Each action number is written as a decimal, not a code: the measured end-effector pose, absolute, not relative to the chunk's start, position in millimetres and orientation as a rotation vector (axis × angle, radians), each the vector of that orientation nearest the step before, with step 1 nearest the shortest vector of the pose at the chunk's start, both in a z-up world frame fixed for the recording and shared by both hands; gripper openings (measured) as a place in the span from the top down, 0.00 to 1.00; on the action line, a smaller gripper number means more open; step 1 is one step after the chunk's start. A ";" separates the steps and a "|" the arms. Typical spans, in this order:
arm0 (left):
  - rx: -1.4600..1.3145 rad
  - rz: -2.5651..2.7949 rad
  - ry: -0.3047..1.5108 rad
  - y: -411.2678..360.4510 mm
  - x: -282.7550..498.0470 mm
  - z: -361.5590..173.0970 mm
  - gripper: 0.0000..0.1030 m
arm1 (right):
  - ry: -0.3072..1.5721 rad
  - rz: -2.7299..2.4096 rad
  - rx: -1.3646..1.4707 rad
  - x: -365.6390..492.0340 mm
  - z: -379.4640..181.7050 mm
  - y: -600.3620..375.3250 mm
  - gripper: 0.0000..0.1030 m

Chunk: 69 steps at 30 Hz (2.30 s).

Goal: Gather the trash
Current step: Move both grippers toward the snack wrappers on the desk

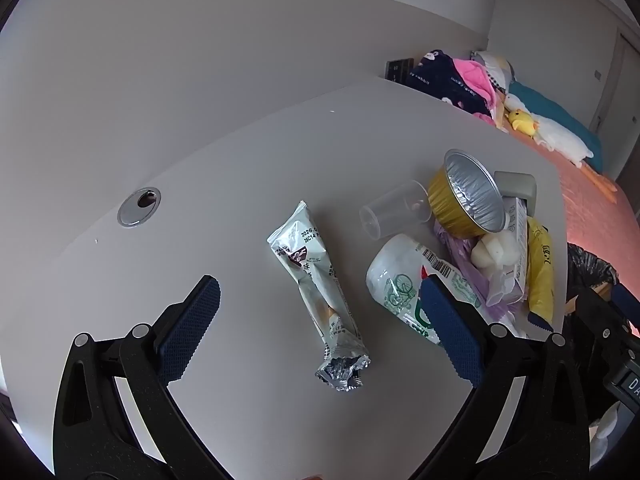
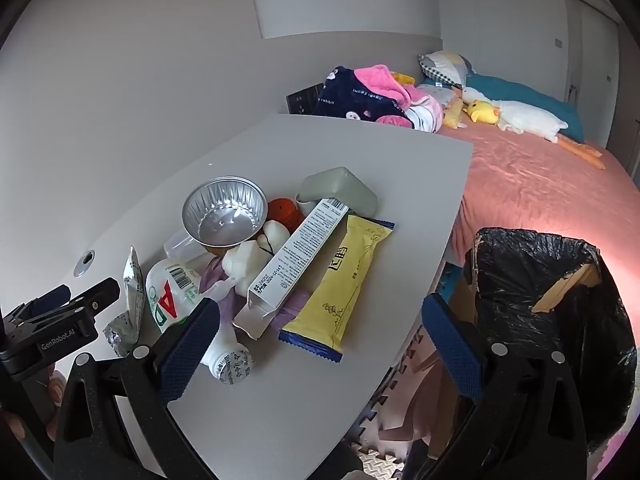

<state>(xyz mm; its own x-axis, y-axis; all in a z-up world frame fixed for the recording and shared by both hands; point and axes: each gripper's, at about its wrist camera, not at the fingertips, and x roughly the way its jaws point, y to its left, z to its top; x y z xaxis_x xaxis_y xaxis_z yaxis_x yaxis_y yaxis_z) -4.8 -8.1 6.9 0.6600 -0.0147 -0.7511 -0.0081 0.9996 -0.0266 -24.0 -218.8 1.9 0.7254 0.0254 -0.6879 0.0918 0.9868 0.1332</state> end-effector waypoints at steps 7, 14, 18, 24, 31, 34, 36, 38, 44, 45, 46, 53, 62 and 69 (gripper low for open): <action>-0.021 -0.012 0.847 -9.8 -5.3 7.2 0.06 | 0.758 -0.039 0.163 -25.4 2.9 -219.3 0.02; -0.021 -0.015 0.846 -11.0 -6.4 6.1 0.06 | 0.758 -0.037 0.162 -25.6 2.3 -219.8 0.02; -0.024 -0.016 0.848 -9.4 -5.5 6.4 0.06 | 0.759 -0.038 0.163 -25.8 2.1 -220.0 0.02; -0.021 -0.020 0.854 -10.9 -5.8 4.5 0.06 | 0.762 -0.037 0.160 -25.5 1.5 -219.9 0.02; -0.017 -0.023 0.857 -12.6 -6.5 3.8 0.06 | 0.766 -0.035 0.158 -28.2 -0.6 -220.8 0.02; -0.024 -0.030 0.860 -12.4 -5.9 3.1 0.06 | 0.767 -0.037 0.158 -27.8 -1.1 -221.4 0.02; -0.021 -0.029 0.859 -12.7 -5.9 3.1 0.06 | 0.770 -0.039 0.157 -26.5 -2.3 -222.1 0.02; -0.022 -0.030 0.859 -12.3 -5.5 3.2 0.06 | 0.771 -0.040 0.156 -25.3 -2.0 -222.7 0.02; -0.021 -0.033 0.861 -12.4 -5.5 2.8 0.06 | 0.773 -0.040 0.156 -24.8 -1.7 -222.8 0.02; -0.021 -0.034 0.861 -12.7 -5.6 2.9 0.06 | 0.772 -0.040 0.155 -24.9 -1.6 -222.7 0.02; -0.021 -0.034 0.860 -12.5 -5.4 3.0 0.06 | 0.772 -0.040 0.155 -24.9 -1.6 -222.7 0.02; -0.024 -0.037 0.862 -13.0 -6.6 2.6 0.06 | 0.776 -0.042 0.154 -24.2 -2.7 -223.5 0.02; -0.043 -0.038 0.879 -9.0 -1.1 -3.1 0.06 | 0.779 -0.045 0.159 -20.2 -12.6 -232.6 0.02; -0.069 0.021 0.927 1.0 16.9 -15.3 0.06 | 0.778 -0.067 0.167 -13.9 -23.0 -241.2 0.03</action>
<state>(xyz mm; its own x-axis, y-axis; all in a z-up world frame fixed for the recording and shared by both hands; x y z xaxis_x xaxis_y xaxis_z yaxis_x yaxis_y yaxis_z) 16.9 1.0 -15.3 0.6001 -0.0111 -0.7998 -0.0480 0.9976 -0.0498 -13.9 -241.2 -23.0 0.7108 0.0017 -0.7034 0.1218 0.9846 0.1255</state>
